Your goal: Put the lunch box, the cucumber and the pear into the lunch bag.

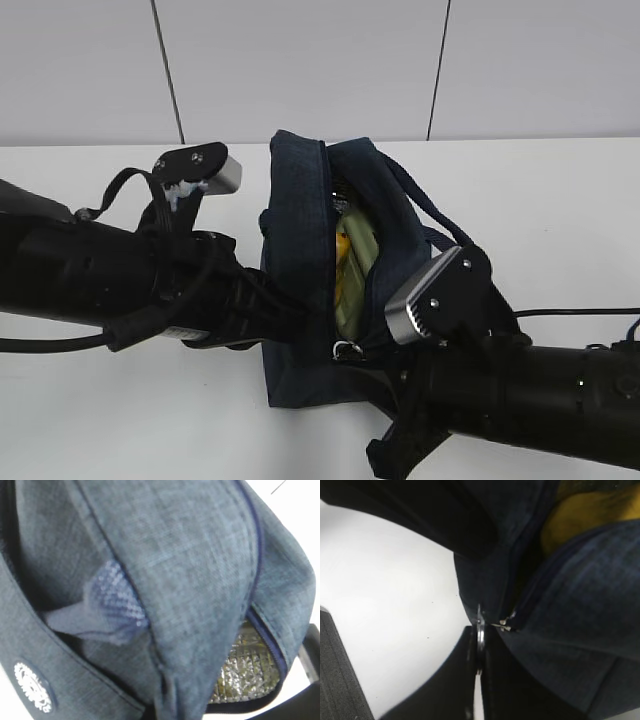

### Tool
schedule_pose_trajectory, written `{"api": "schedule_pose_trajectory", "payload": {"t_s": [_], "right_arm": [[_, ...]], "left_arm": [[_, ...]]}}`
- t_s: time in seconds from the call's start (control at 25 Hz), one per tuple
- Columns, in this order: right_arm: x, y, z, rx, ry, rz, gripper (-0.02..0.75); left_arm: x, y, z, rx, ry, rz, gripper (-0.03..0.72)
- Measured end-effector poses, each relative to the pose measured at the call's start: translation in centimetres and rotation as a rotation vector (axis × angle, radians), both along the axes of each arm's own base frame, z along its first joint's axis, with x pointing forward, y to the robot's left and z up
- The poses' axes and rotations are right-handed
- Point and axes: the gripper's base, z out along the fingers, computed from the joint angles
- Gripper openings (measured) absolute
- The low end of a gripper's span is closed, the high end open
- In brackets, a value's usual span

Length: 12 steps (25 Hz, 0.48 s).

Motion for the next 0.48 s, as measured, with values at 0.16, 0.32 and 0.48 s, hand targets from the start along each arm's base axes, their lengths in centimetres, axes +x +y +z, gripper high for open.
{"api": "schedule_pose_trajectory", "payload": {"t_s": [0.16, 0.32, 0.48], "right_arm": [[-0.2, -0.4, 1.0, -0.016, -0.018, -0.014, 0.0], [-0.5, -0.7, 1.9, -0.019, -0.042, -0.016, 0.0], [-0.7, -0.9, 2.9, -0.004, -0.072, -0.018, 0.0]], "left_arm": [[0.0, 0.0, 0.0, 0.0, 0.0, 0.0, 0.003], [0.0, 0.0, 0.0, 0.001, -0.001, 0.001, 0.003], [0.0, 0.0, 0.0, 0.001, -0.001, 0.001, 0.003]]}}
